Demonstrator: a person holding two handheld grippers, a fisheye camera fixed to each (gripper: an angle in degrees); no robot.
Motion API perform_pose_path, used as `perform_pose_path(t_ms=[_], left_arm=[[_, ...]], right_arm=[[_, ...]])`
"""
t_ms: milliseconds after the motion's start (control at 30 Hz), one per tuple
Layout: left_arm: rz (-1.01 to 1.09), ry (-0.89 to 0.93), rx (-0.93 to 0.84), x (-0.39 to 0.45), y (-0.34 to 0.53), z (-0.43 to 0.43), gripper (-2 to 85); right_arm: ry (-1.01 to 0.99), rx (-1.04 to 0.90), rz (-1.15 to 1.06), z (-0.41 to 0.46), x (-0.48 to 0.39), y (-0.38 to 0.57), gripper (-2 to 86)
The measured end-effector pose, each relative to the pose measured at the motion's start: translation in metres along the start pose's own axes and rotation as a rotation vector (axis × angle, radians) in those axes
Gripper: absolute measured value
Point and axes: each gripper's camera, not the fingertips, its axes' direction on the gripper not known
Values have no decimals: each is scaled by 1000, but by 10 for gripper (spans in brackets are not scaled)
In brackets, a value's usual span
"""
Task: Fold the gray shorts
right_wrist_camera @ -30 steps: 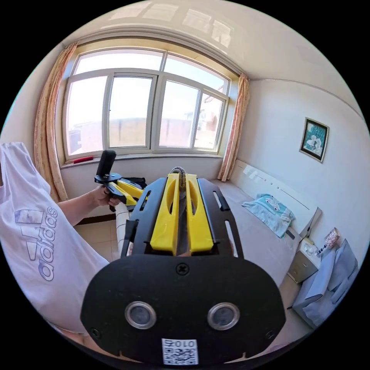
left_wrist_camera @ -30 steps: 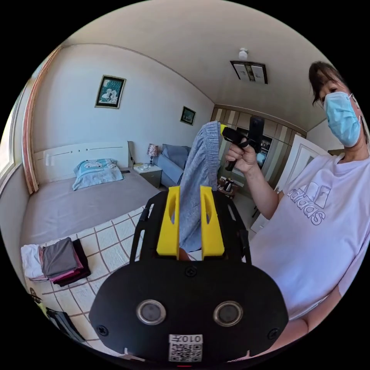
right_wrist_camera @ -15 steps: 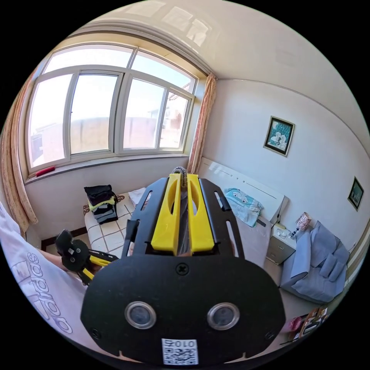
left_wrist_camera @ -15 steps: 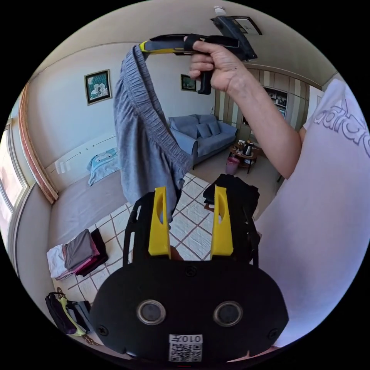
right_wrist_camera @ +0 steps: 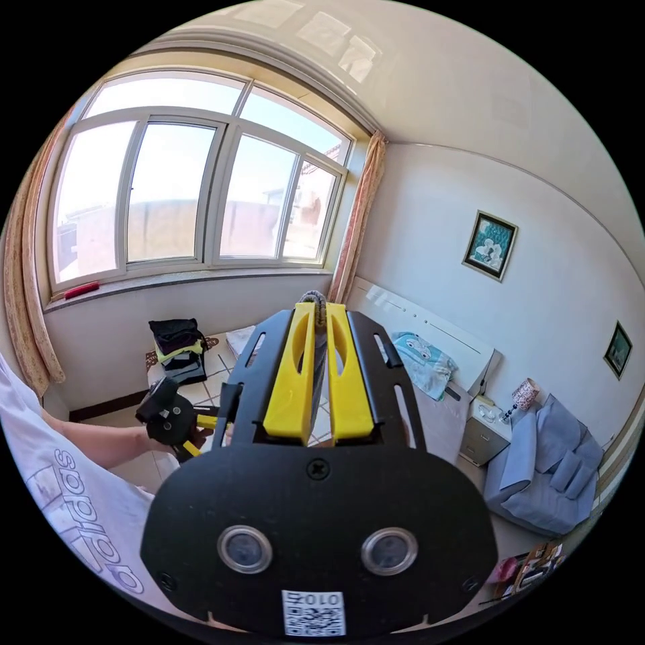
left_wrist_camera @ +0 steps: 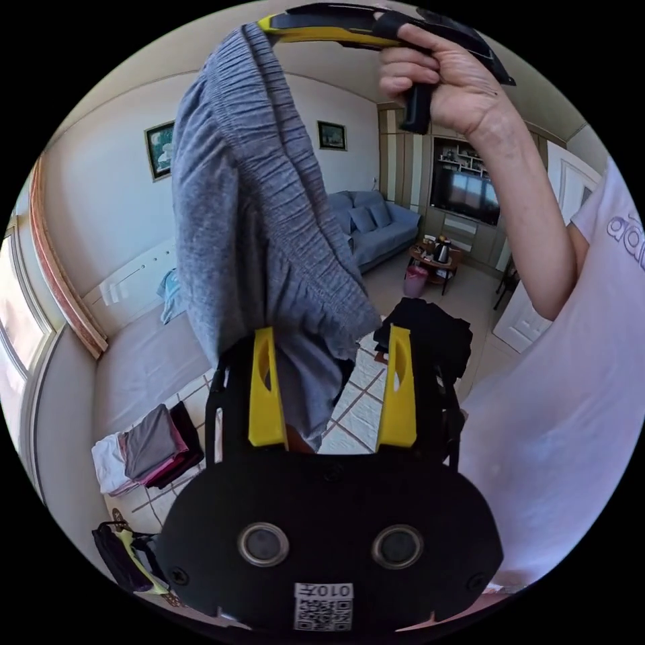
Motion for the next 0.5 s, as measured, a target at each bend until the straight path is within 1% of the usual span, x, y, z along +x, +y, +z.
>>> perform_pose_path(t_ms=[67, 133, 167, 233, 267, 333, 433, 500], left_arm=[[-68, 83, 28, -23, 9, -9, 254], [-182, 185, 75, -49, 21, -33, 267], [-193, 191, 92, -50, 23, -42, 270], [-257, 112, 188, -35, 28, -71, 274], [-277, 121, 189, -30, 26, -70, 274], [-306, 208, 101, -6, 14, -39, 278], [-329, 205, 8, 12, 4, -10, 283], [-338, 194, 27, 13, 0, -13, 288]], right_arm=[[21, -30, 3, 0, 1, 1, 47], [24, -53, 8, 0, 3, 2, 47], [16, -66, 11, 0, 4, 3, 47], [8, -72, 14, 0, 2, 2, 47], [7, -72, 13, 1, -1, 0, 47], [10, -76, 2, 2, -7, -4, 48], [20, -93, -44, 3, -20, -12, 48], [35, -91, -57, -1, -25, -13, 48]])
